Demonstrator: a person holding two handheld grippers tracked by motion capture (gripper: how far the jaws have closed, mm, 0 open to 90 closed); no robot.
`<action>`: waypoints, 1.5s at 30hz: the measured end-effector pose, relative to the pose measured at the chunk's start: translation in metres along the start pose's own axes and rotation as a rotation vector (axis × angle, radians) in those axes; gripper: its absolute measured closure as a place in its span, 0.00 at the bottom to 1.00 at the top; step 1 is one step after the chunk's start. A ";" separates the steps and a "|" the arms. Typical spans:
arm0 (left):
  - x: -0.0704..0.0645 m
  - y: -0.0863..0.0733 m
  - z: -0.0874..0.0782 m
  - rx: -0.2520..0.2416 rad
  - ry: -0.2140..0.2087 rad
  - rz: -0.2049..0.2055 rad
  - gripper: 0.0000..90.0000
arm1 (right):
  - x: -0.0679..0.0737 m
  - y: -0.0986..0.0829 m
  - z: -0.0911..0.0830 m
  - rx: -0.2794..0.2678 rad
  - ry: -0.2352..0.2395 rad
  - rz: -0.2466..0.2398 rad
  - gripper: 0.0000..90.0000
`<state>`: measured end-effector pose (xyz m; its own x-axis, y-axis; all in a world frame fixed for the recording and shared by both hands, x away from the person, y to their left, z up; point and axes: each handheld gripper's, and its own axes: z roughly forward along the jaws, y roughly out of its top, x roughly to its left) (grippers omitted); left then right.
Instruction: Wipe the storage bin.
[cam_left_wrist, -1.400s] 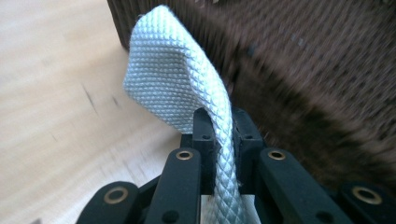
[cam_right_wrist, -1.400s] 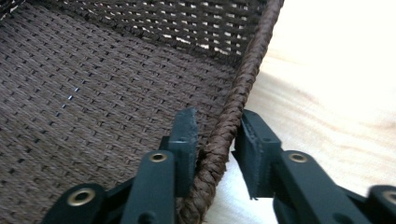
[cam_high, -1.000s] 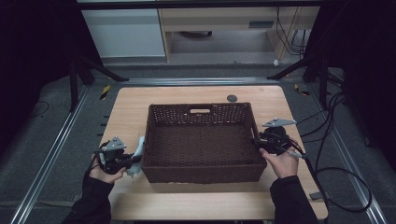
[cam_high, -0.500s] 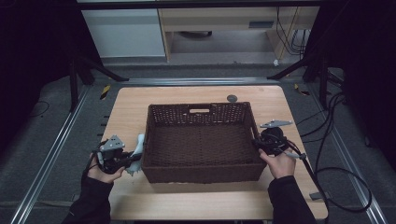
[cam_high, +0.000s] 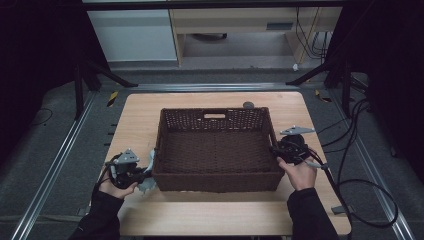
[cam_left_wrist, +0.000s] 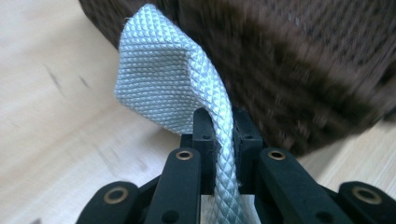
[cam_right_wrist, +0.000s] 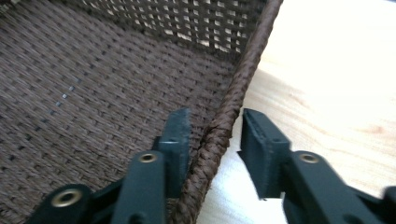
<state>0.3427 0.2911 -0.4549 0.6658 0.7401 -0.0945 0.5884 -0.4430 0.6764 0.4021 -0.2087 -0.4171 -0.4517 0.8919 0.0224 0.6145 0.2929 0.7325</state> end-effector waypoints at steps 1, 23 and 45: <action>0.000 -0.002 0.002 0.010 -0.004 -0.002 0.91 | 0.000 0.000 -0.002 -0.007 0.008 0.001 0.66; -0.012 0.009 -0.028 -0.072 0.004 0.054 0.91 | 0.006 -0.003 0.002 0.043 -0.035 0.001 0.83; -0.012 0.001 -0.021 -0.040 -0.007 0.057 0.91 | 0.000 -0.001 0.002 0.024 -0.036 0.040 0.77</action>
<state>0.3254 0.2922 -0.4377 0.7013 0.7104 -0.0601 0.5308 -0.4640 0.7092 0.4027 -0.2085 -0.4195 -0.4036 0.9146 0.0268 0.6472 0.2646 0.7149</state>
